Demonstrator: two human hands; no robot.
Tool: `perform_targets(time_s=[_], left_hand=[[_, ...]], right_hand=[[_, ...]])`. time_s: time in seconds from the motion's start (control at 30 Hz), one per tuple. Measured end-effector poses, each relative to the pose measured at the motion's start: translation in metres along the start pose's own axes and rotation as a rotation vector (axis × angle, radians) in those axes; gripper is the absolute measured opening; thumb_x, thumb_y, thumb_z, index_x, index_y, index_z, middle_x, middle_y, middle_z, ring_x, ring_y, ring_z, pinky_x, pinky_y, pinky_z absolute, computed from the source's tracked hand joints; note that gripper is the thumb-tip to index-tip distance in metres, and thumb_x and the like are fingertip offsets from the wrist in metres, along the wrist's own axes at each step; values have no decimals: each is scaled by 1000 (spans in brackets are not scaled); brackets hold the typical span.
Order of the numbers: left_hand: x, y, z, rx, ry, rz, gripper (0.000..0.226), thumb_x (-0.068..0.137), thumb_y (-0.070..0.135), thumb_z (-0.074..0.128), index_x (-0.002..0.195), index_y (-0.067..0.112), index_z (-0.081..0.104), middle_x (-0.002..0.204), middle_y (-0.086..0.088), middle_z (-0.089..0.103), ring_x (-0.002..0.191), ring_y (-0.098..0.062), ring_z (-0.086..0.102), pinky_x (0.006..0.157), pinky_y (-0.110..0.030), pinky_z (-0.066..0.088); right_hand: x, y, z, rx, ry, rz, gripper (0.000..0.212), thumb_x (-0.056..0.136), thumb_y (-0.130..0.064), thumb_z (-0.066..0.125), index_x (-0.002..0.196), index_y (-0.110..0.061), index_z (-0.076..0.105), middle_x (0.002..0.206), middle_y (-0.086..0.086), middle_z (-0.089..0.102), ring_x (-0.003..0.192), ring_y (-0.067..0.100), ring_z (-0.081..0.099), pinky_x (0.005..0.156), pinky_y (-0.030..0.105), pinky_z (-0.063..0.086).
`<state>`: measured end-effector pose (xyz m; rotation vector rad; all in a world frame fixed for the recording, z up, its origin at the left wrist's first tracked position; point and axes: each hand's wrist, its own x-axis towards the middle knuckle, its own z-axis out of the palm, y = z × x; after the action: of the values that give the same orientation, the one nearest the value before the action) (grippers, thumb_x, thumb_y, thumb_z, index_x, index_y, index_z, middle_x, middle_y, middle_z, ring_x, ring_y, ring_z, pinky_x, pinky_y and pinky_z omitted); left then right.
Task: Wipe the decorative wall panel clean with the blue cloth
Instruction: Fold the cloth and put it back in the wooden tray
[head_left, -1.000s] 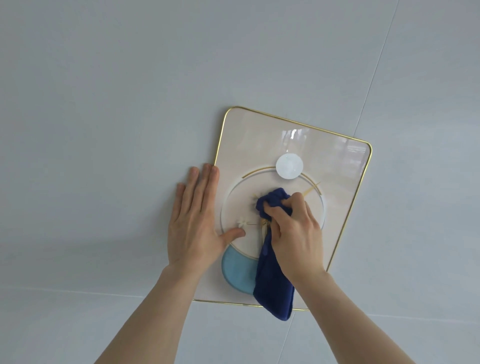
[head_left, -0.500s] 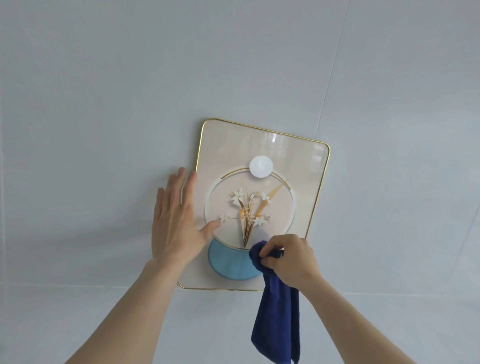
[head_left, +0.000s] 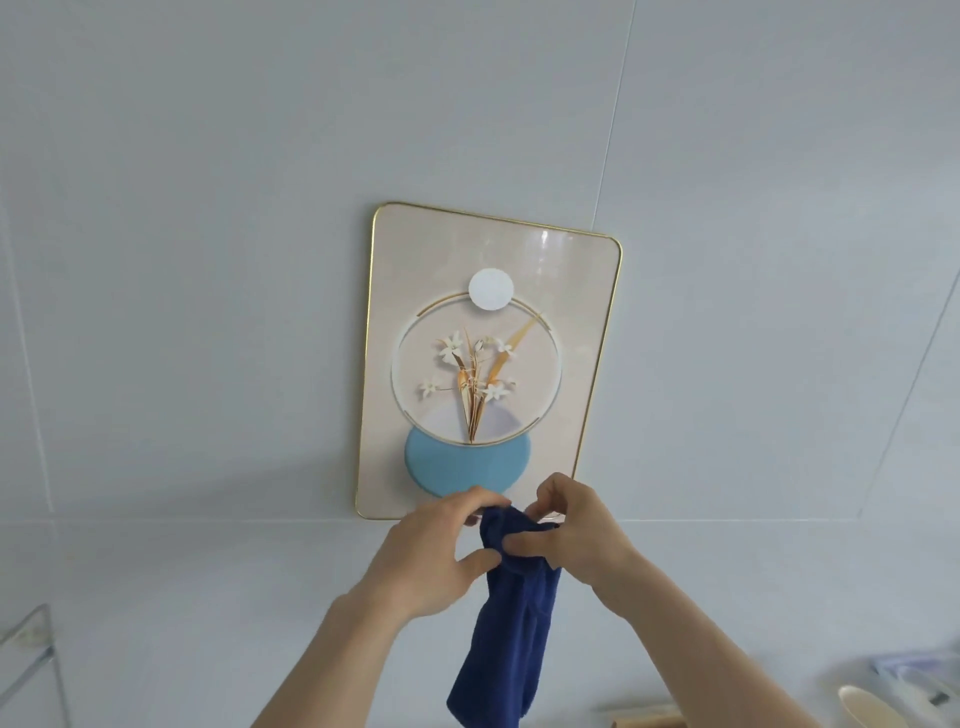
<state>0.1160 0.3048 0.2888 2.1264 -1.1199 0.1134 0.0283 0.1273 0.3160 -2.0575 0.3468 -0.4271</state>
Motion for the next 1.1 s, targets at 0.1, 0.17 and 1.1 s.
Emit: perform_targets(time_s=[0.1, 0.17, 1.1], left_hand=[[-8, 0, 13, -1, 36, -74, 21, 91, 35, 72, 107, 42, 59, 104, 26, 69, 98, 1, 65, 90, -35, 56], [-12, 3, 21, 60, 82, -104, 12, 93, 35, 68, 99, 40, 59, 96, 24, 69, 88, -3, 65, 82, -33, 55], [45, 99, 206, 307, -114, -160, 7, 101, 33, 54, 103, 38, 59, 99, 17, 70, 78, -18, 61, 64, -31, 40]], right_hand=[[-12, 15, -4, 94, -68, 19, 46, 64, -7, 92, 84, -13, 51, 87, -1, 63, 64, 16, 57, 56, 27, 45], [-20, 29, -7, 150, -134, 47, 45, 62, -10, 92, 87, -12, 55, 93, 1, 67, 68, 18, 62, 61, 30, 47], [-47, 210, -186, -541, -6, 58, 14, 91, -17, 61, 92, -30, 65, 95, -6, 73, 80, 22, 60, 75, 39, 54]])
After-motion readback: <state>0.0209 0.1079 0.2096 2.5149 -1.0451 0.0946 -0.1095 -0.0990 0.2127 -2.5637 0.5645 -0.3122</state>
